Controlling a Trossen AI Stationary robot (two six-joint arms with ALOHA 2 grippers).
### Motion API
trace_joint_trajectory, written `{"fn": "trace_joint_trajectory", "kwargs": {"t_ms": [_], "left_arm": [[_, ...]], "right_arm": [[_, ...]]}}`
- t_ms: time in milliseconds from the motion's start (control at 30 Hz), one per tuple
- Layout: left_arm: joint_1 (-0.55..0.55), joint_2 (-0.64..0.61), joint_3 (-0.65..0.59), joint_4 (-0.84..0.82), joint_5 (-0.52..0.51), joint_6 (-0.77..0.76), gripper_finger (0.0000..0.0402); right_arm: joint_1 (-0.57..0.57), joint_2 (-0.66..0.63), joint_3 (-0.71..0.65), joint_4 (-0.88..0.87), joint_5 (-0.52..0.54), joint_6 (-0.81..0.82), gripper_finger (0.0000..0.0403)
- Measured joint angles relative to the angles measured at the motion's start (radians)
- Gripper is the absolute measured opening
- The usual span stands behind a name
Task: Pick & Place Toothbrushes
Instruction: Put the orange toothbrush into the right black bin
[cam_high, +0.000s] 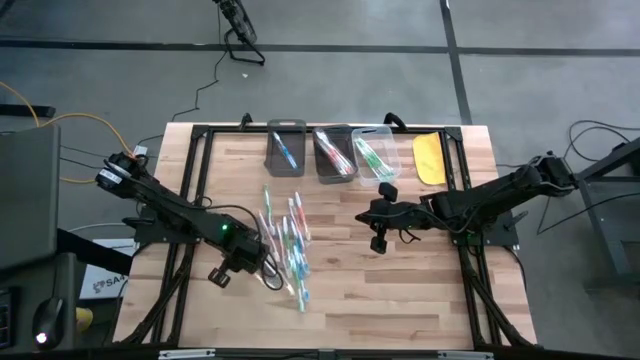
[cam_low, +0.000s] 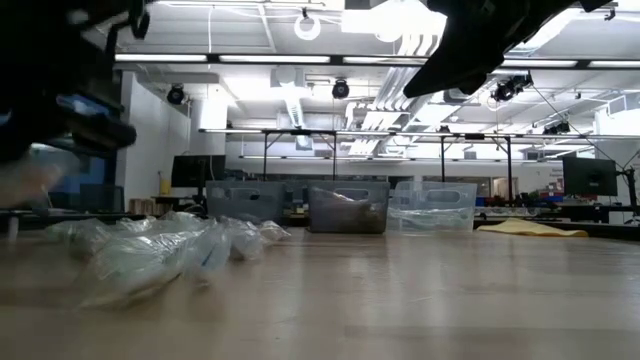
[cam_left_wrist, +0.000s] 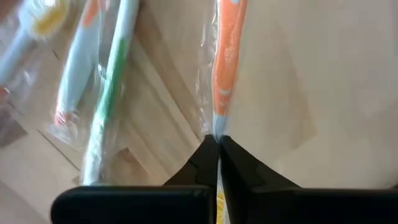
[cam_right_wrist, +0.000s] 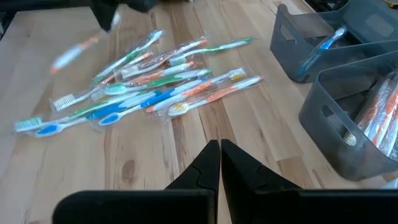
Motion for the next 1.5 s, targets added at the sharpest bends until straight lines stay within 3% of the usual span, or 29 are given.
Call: {"fn": "trace_joint_trajectory", "kwargs": {"t_ms": [133, 300, 500, 733, 900, 1067, 1300, 1500], "left_arm": [[-0.01, -0.033, 0.071, 0.002, -0.025, 0.034, 0.0], [-0.007, -0.076, 0.098, 0.089, -0.215, 0.106, 0.0002], [0.053, -0.105, 0.096, 0.224, -0.392, 0.172, 0.0002], [0.164, -0.106, 0.095, 0.356, -0.427, 0.244, 0.0001], [0.238, -0.114, 0.095, 0.426, -0.432, 0.289, 0.0001], [0.302, -0.117, 0.095, 0.501, -0.442, 0.287, 0.0001], [0.328, -0.116, 0.095, 0.548, -0.444, 0.287, 0.0], [0.328, -0.116, 0.095, 0.562, -0.448, 0.287, 0.0]], "right_arm": [[0.0, 0.015, 0.0, -0.003, 0.0, -0.031, 0.0008], [-0.01, 0.091, 0.0, 0.02, -0.001, -0.056, 0.0011], [-0.048, 0.224, -0.002, 0.171, -0.056, -0.072, 0.0071], [-0.063, 0.322, 0.0, 0.481, -0.051, -0.245, 0.018], [-0.054, 0.363, 0.0, 0.524, -0.058, -0.269, 0.0223], [-0.045, 0.399, 0.0, 0.651, -0.11, -0.283, 0.023], [-0.044, 0.405, 0.0, 0.821, -0.034, -0.344, 0.0231], [-0.042, 0.405, 0.0, 0.91, -0.054, -0.369, 0.0224]]}}
